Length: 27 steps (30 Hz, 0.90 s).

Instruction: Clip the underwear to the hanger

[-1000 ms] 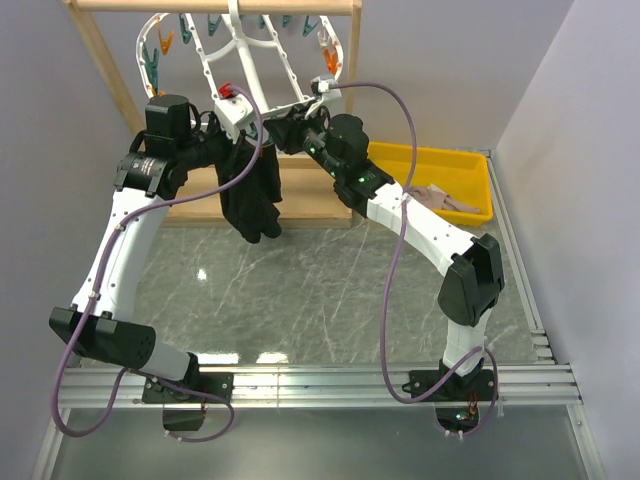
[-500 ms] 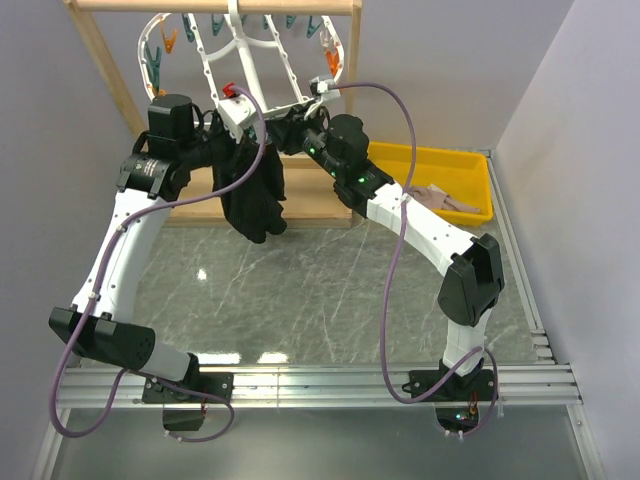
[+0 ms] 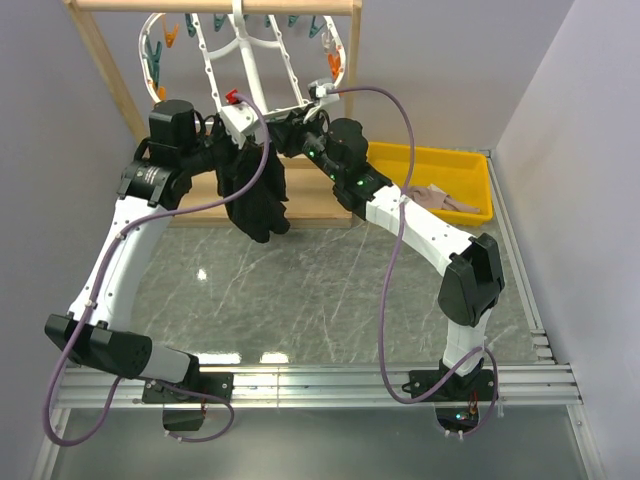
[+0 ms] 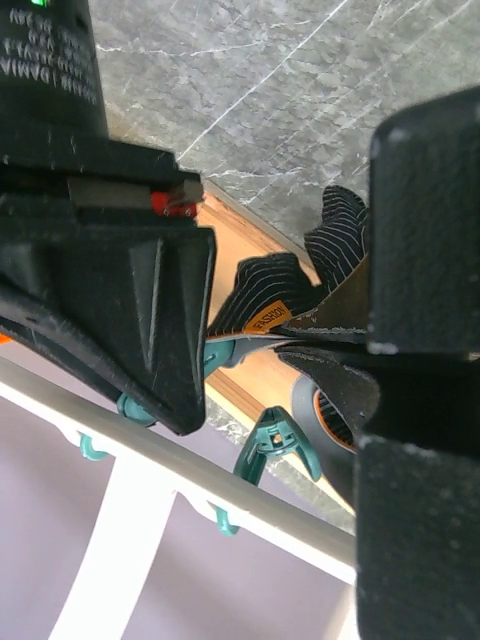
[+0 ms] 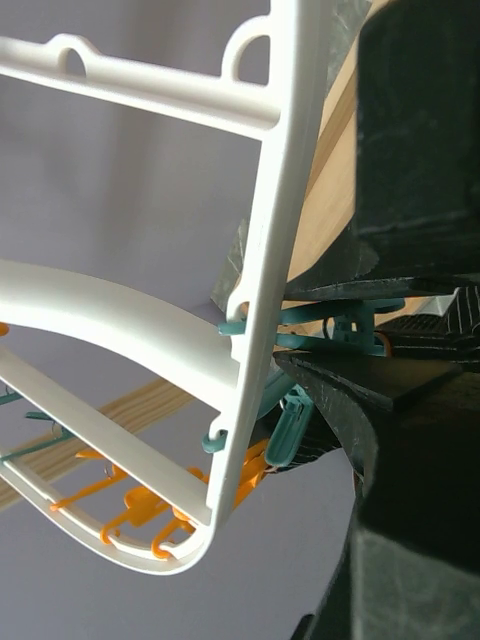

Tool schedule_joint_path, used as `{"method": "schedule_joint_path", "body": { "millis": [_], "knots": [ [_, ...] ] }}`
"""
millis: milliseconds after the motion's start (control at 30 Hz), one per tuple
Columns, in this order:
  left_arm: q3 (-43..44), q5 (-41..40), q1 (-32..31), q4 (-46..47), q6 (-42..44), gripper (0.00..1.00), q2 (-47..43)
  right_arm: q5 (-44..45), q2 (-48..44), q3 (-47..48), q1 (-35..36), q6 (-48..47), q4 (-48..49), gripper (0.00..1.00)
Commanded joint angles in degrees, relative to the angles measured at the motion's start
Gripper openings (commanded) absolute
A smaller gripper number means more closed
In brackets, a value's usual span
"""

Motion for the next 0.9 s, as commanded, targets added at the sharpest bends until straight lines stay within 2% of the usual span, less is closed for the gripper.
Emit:
{"method": "schedule_joint_path", "body": {
  "millis": [0,367,867],
  "knots": [
    [-0.7,-0.2,-0.2,4.2,1.8,0.00,-4.4,1.5,-1.4,-1.0,0.8,-2.2,-1.6,0.00],
    [0.9,-3.7,-0.2,2.8,2.4,0.00,-0.8,-1.4,-2.2,-1.5,0.8,-0.7,-0.2,0.00],
    [-0.5,-3.3,-0.2,7.9,0.8,0.00,-1.8,-2.2,-1.9,-1.3,0.7,-0.4,-1.2,0.00]
  ]
}}
